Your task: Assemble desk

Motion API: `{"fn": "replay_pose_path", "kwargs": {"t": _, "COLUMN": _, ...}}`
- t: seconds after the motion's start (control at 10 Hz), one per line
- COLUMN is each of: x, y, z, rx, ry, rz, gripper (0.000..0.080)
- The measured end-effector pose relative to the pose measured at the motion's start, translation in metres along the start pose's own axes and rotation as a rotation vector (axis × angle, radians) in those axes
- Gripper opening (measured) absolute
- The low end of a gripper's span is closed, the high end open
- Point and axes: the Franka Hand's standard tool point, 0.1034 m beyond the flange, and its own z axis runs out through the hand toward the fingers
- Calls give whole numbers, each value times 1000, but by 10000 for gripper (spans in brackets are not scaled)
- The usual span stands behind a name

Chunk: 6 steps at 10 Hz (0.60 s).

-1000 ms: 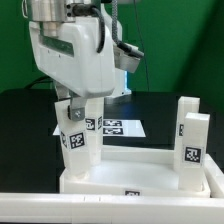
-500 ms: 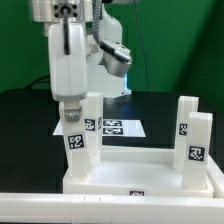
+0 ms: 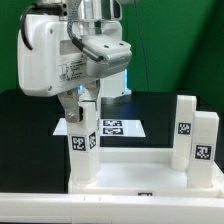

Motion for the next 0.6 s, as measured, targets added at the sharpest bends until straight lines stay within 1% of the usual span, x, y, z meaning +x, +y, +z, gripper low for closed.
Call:
{"fn": "replay_pose_path", "kwargs": {"t": 0.1, "x": 0, "y": 1, "z": 1, "rx": -2, "ry": 1, "rz": -41, "gripper": 396}}
{"fn": "replay_pose_path", "kwargs": {"t": 0.2, "x": 0, "y": 1, "z": 1, "rx": -3, "ry": 1, "rz": -79, "gripper": 535}}
{"fn": "replay_pose_path", "kwargs": {"t": 0.3, "x": -1, "y": 2, "z": 2, "rx": -24, "ry": 1, "rz": -115, "gripper": 613}}
{"fn": "replay_pose_path", "kwargs": {"t": 0.4, "x": -3, "y": 2, "z": 1, "rx": -35, "ry": 2, "rz": -189, "gripper": 613}}
{"fn": "replay_pose_path", "kwargs": {"t": 0.5, "x": -5, "y": 0, "z": 0, "rx": -32, "ry": 1, "rz": -331, "gripper": 642}}
{"fn": "replay_pose_path", "kwargs": {"t": 0.6, "x": -6, "y": -1, "z": -1, "rx": -19, "ry": 1, "rz": -415, "gripper": 648}}
